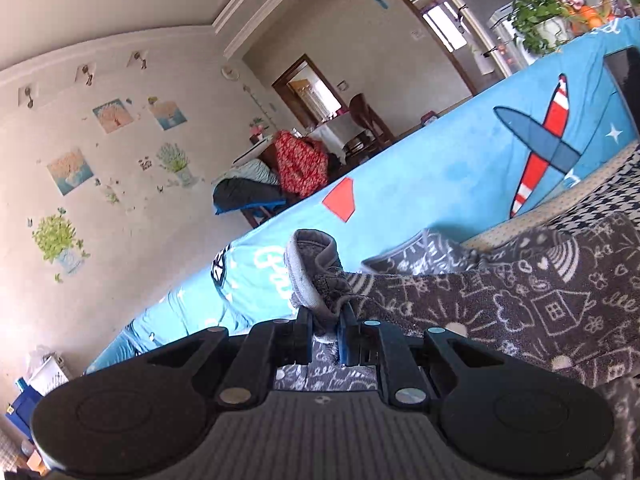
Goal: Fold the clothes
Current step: 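Carry the sleeve with the right tool across the jacket body and lay it down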
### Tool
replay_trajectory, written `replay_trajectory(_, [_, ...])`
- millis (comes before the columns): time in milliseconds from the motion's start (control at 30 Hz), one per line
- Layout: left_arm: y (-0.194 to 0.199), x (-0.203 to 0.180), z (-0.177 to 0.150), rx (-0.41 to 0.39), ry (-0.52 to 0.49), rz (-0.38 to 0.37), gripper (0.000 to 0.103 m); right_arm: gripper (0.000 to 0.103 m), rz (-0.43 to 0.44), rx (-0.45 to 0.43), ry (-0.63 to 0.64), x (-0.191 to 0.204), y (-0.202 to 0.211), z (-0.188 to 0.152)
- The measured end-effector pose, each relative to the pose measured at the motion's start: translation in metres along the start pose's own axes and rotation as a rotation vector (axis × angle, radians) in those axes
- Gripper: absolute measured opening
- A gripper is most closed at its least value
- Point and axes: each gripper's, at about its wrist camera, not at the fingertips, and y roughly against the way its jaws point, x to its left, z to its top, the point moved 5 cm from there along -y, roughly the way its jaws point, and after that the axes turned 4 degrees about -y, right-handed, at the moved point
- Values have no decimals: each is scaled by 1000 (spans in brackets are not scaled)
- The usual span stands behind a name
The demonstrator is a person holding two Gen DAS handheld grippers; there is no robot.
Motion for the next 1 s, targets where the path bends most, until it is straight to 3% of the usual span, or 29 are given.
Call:
replay_trajectory(267, [-2,6,-1,13,17,5,103,16,39,194,92,21,-35,-47])
replay_trajectory(467, [-3,-4,-1,16,-4,-6,103,21,8,201,90,17,-27,-48])
replay_trajectory(800, [-6,-24,-5,21,-4,-48,103,34,-41,111,-52,-11,13,-14])
replay_trajectory(1000, [-14,-33,-1,34,30,-125,103,39,-98,61,-75,-32,37,2])
